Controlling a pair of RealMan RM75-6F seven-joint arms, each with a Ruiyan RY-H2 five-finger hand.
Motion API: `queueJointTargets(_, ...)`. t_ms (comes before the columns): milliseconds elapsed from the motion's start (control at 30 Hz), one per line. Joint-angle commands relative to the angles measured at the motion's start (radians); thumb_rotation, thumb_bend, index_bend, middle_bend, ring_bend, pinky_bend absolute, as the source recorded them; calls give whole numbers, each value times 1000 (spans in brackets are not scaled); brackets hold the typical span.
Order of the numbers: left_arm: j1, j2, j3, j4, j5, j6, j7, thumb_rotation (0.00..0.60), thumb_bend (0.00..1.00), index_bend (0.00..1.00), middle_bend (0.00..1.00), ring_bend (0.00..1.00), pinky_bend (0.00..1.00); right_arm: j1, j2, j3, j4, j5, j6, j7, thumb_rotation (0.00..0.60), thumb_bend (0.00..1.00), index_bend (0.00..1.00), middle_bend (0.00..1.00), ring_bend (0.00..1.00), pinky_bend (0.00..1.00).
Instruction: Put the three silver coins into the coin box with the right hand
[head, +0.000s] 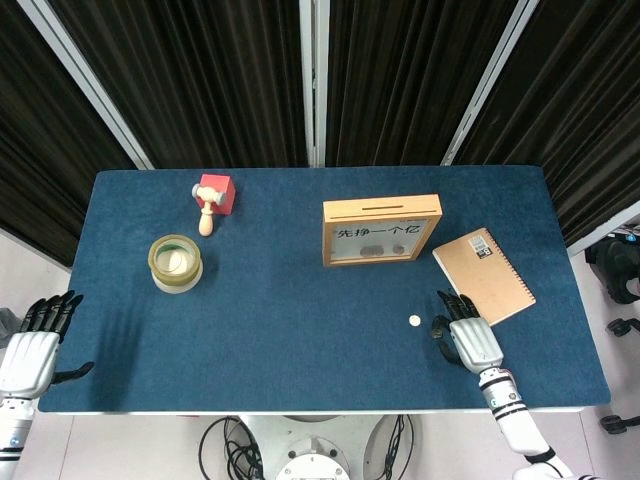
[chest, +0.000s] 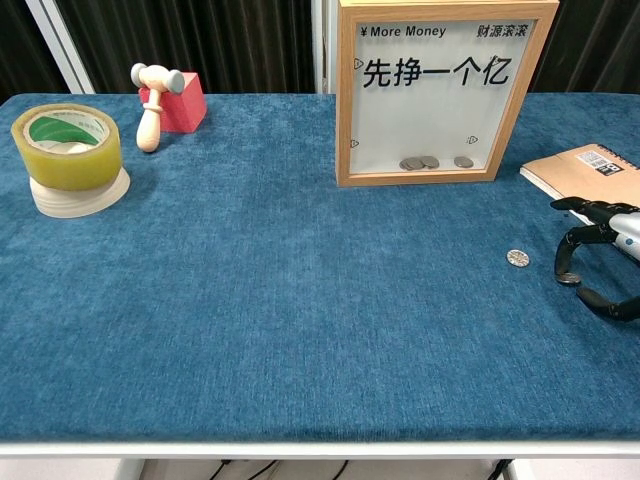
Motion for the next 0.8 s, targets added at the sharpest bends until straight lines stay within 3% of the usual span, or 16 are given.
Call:
queueJointTargets(33, 0, -1, 1, 1, 0, -1, -1, 600, 0, 60, 8, 0, 0, 1, -4, 2, 5, -1, 2, -2, 600, 377, 517, 0, 0, 0)
queueJointTargets(467, 1, 2, 1, 1, 1, 1, -10, 600, 0, 60, 8, 0, 0, 3, -18, 7, 24, -8, 12, -15, 600, 386, 535, 0, 0, 0)
queueJointTargets(800, -1, 4, 1, -6, 5, 2, -9, 600, 0, 60, 8, 0, 0, -1, -4, 3, 18, -22, 24, 4, 600, 386, 426, 0, 0, 0)
